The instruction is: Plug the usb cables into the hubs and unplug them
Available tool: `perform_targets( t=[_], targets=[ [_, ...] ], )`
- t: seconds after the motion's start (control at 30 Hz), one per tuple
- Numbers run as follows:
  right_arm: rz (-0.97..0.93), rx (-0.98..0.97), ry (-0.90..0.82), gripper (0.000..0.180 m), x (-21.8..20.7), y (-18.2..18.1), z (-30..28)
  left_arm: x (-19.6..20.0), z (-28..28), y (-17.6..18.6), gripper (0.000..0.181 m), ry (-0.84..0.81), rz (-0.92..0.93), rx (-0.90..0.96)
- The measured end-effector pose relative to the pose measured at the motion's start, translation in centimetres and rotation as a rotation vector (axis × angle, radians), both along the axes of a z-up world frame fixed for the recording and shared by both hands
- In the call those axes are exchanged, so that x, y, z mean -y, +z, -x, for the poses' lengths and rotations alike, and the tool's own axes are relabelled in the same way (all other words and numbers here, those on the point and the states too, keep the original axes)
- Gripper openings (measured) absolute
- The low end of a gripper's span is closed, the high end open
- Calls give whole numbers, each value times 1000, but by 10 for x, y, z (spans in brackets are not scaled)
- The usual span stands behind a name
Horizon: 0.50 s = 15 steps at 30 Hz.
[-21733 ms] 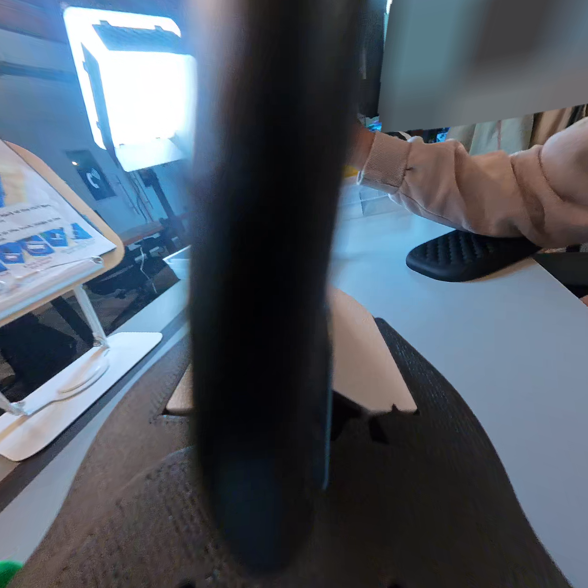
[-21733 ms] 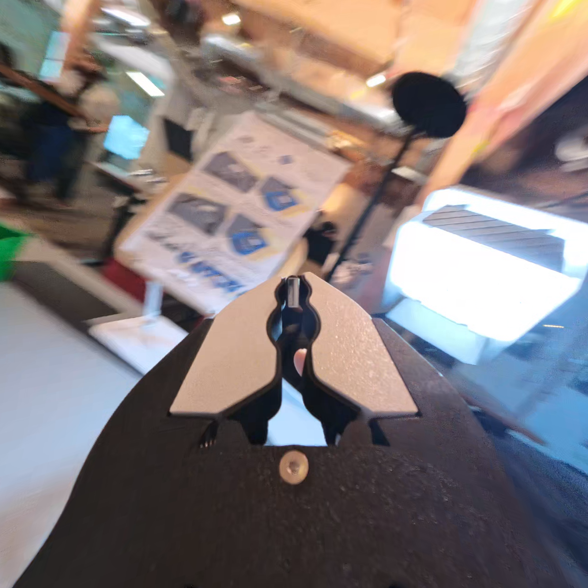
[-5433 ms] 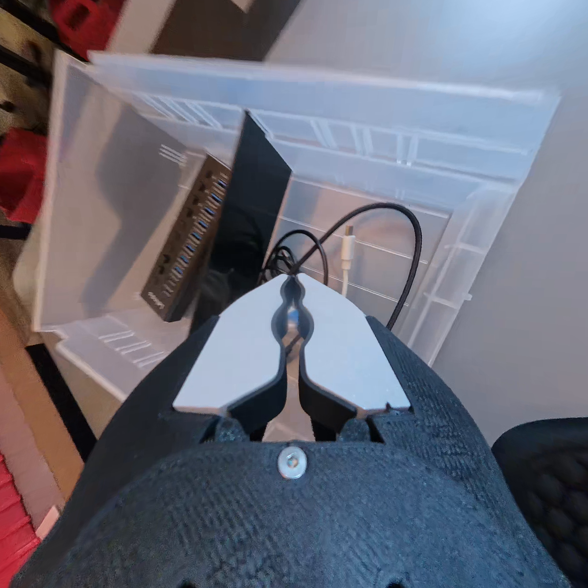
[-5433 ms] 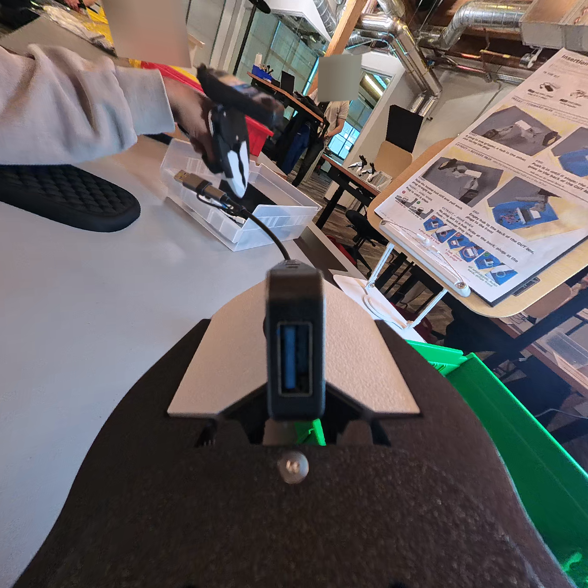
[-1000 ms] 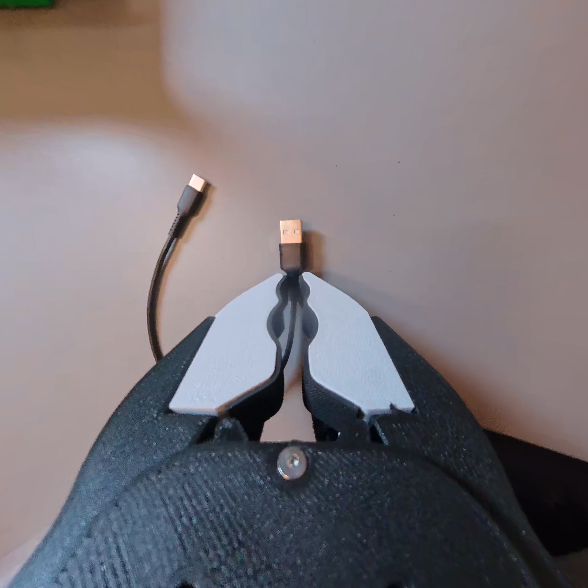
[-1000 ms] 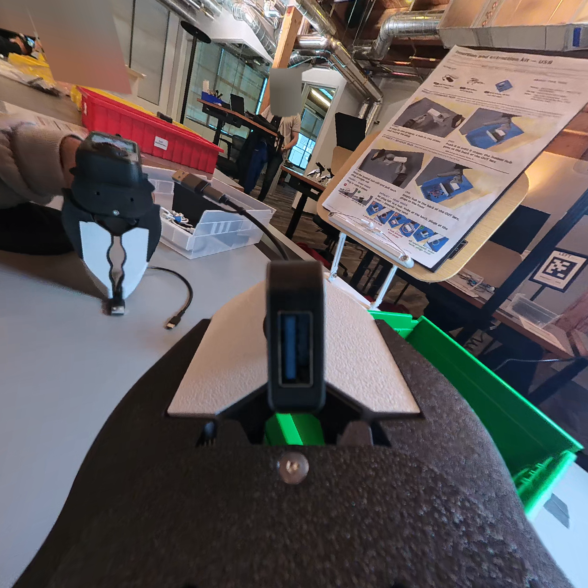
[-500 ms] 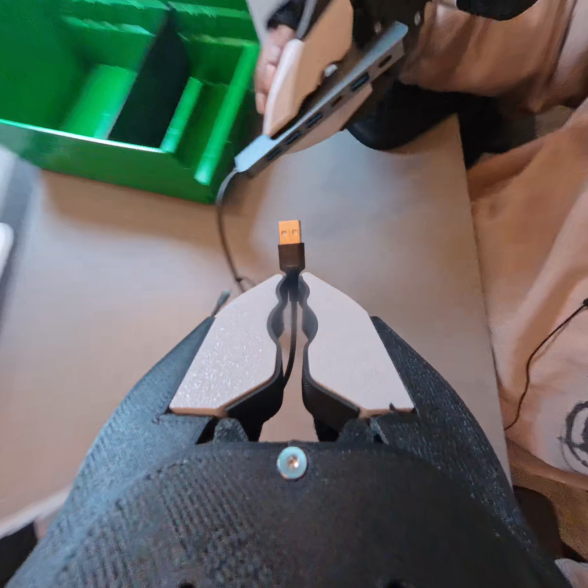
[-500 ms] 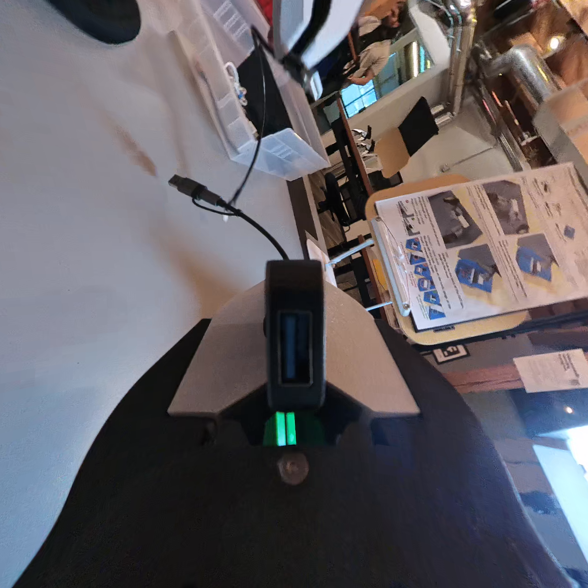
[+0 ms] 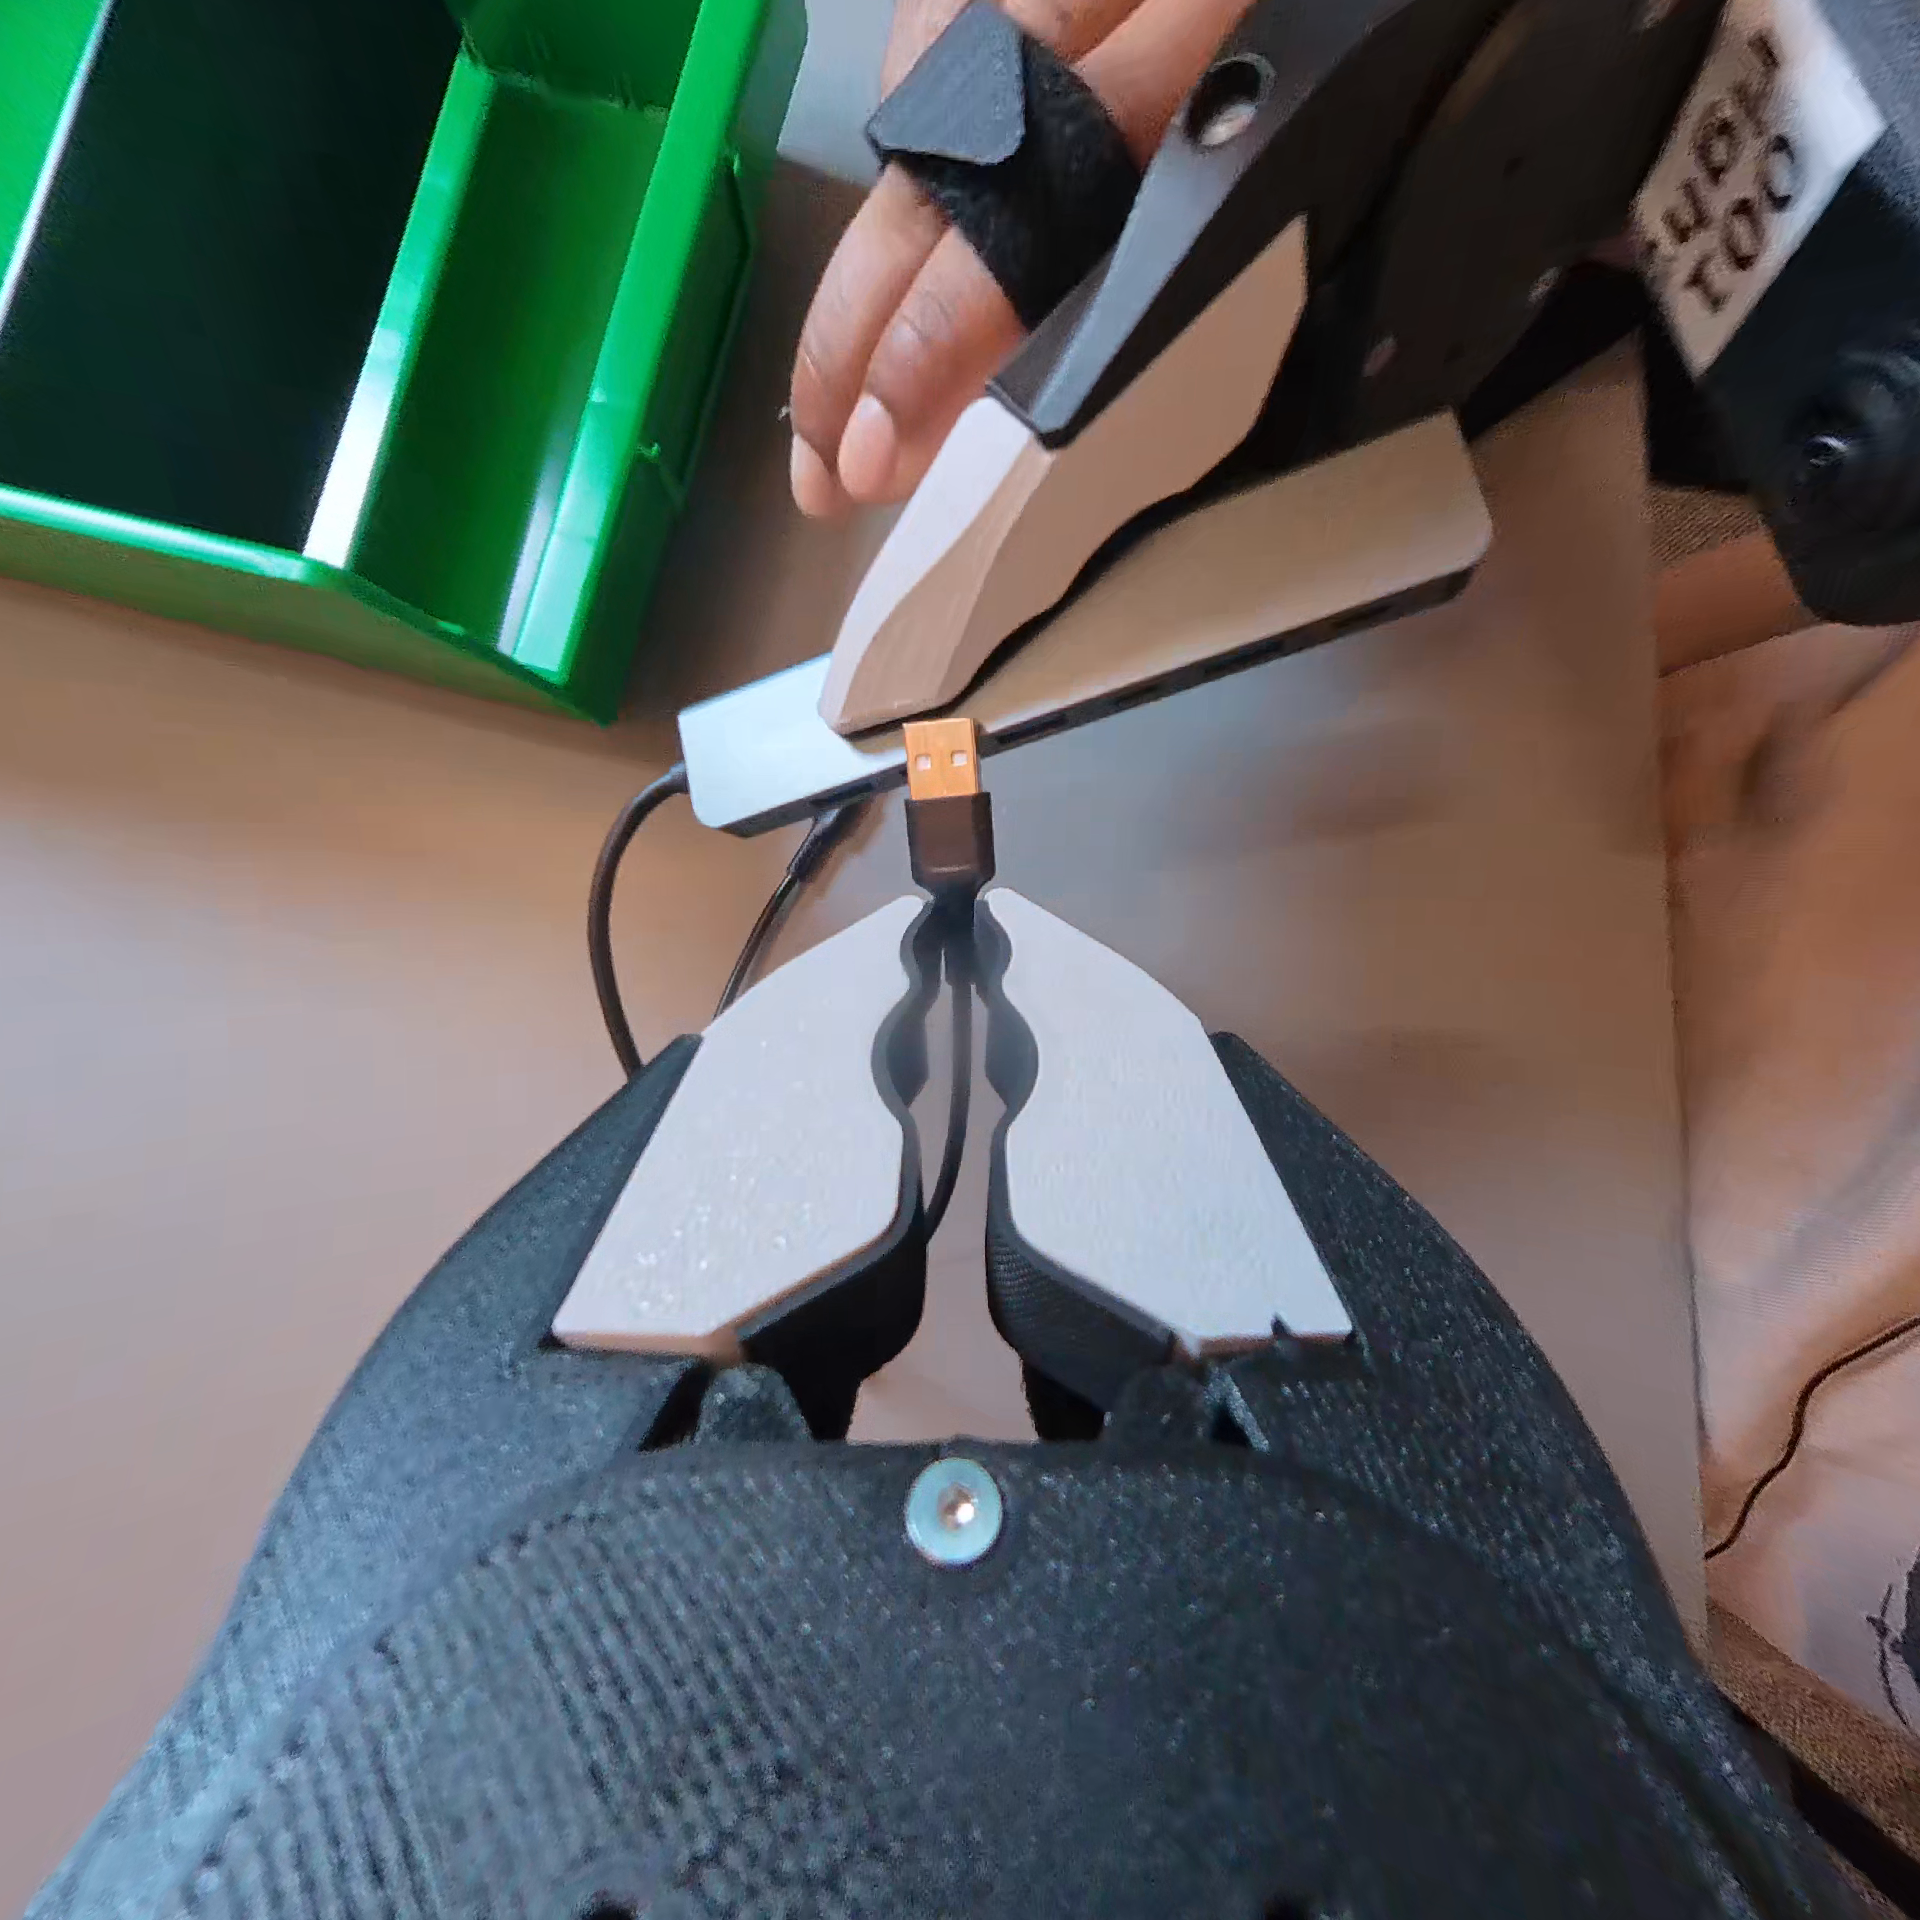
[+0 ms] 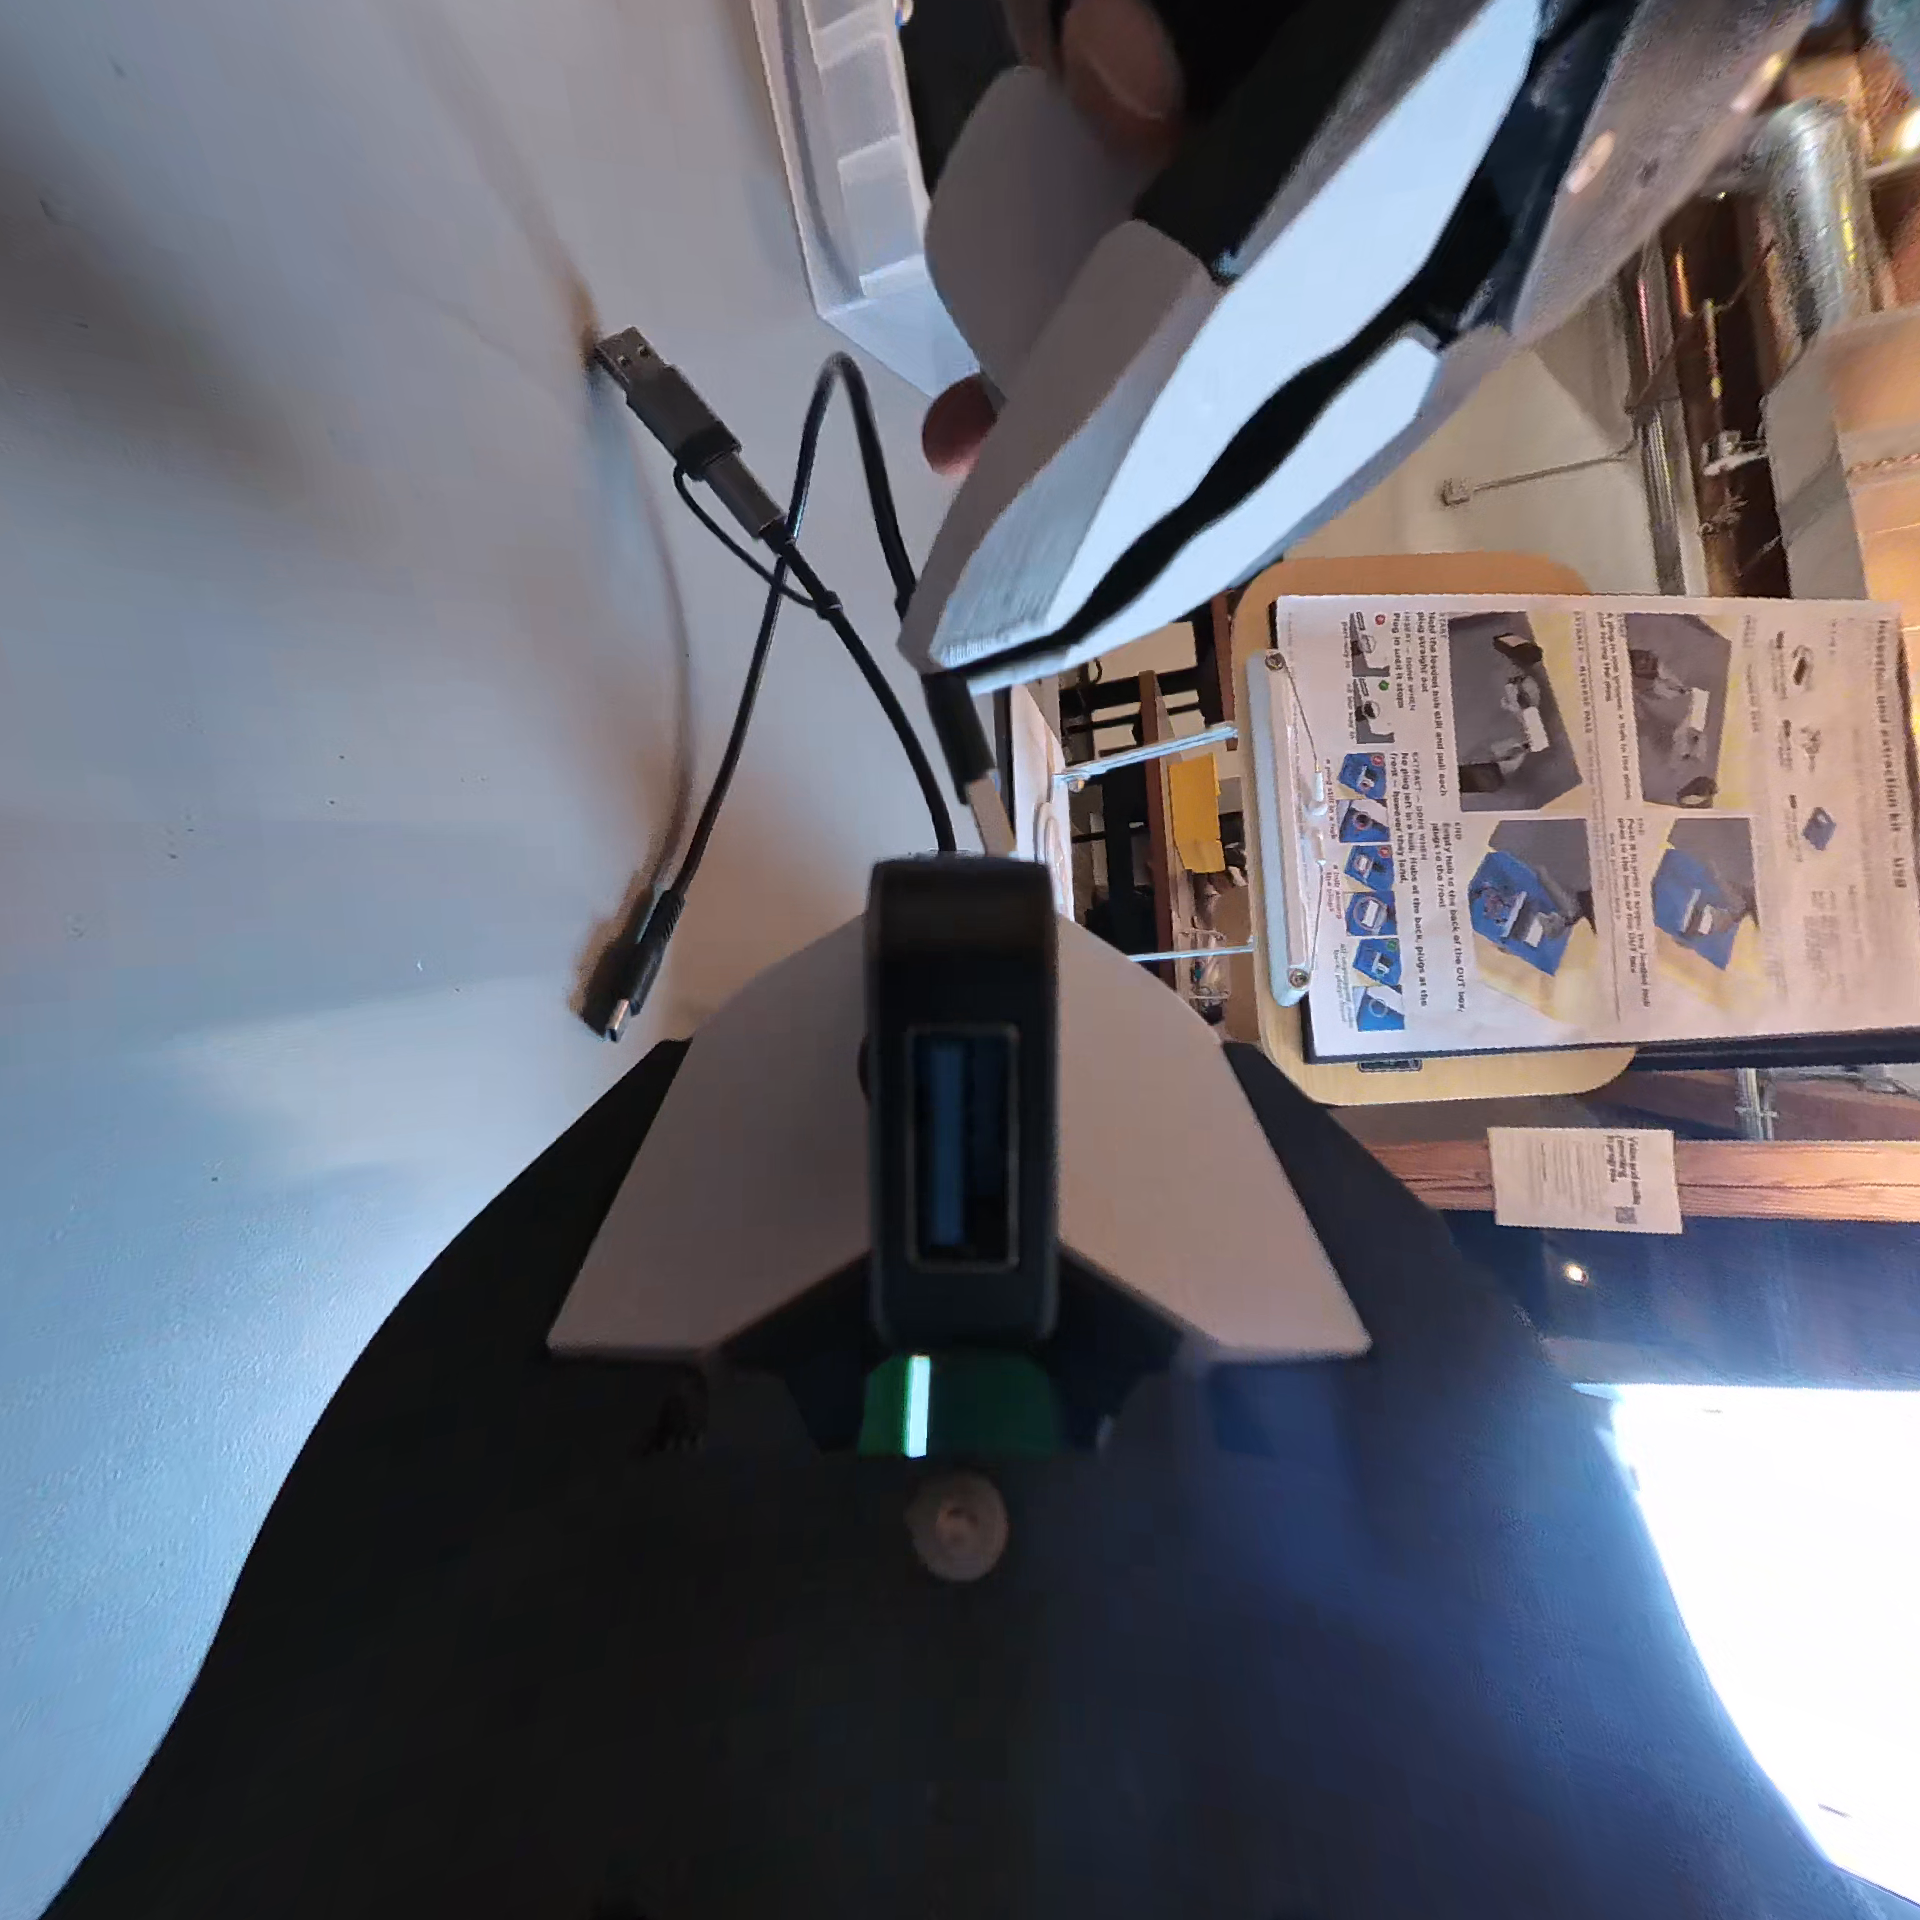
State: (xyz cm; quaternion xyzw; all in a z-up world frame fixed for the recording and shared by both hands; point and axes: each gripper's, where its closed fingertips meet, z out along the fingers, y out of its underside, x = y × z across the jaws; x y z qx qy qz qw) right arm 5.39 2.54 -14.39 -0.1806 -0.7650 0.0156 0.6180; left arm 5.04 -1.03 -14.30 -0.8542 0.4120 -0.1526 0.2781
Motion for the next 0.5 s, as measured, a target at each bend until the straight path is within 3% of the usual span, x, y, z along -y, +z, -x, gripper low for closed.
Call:
perform_targets(
  t=[0.5],
  targets=[
    [-99, 16, -38, 12, -1, -8, 3, 3, 8, -19, 6, -14, 76, -64]
  ],
)
